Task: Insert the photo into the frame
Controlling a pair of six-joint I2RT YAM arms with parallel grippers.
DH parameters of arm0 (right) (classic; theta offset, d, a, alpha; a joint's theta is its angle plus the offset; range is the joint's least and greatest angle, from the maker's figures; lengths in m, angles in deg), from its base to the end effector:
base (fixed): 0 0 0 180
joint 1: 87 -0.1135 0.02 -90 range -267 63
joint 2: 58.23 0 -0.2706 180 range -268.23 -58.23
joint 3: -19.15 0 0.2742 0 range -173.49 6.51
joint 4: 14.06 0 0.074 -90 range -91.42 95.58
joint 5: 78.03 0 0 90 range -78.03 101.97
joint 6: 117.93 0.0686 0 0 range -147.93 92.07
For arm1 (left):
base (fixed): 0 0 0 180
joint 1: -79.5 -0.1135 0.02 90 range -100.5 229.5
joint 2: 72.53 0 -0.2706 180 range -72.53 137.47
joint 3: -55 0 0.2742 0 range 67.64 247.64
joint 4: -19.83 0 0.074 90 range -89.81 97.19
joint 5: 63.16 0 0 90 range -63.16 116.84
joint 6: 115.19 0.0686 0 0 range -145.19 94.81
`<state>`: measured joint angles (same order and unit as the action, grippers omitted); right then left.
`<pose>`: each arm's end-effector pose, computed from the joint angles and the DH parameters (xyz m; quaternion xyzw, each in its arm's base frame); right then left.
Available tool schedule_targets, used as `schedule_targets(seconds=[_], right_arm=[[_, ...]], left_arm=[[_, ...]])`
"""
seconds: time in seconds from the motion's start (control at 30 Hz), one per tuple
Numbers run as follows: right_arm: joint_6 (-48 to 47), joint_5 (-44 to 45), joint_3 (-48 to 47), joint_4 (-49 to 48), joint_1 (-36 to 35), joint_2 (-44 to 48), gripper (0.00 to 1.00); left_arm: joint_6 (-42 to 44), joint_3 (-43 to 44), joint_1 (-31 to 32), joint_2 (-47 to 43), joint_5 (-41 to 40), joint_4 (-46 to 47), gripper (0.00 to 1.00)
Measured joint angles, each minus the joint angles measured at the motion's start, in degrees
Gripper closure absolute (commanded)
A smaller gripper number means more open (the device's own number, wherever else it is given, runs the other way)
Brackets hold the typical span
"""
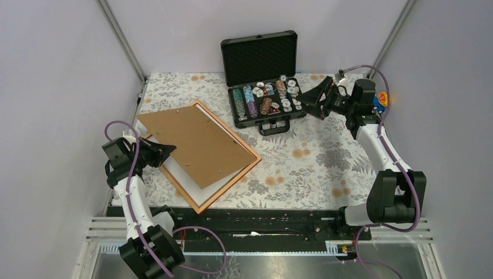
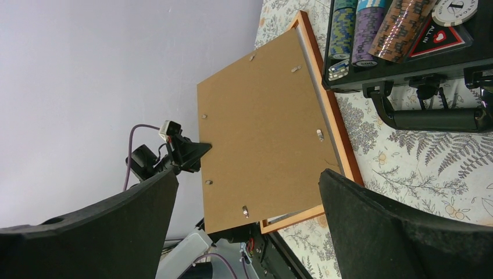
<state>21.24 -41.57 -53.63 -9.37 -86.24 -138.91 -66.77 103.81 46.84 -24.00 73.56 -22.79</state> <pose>0.3605 0.0504 0.3178 0.0387 0.7505 0.5495 0.3651 0.1991 0.0683 0.2361 -0.3791 0.7663 -0.3904 0.3416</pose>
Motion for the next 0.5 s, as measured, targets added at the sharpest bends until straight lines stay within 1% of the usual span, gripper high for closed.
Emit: schedule_targets(seconds=[0.5], right_arm=[[-0.5,0.1,0.0,0.0,0.0,-0.1,0.00]], left_arm=[[0.2,0.2,0.0,3.8,0.6,1.8,1.00]])
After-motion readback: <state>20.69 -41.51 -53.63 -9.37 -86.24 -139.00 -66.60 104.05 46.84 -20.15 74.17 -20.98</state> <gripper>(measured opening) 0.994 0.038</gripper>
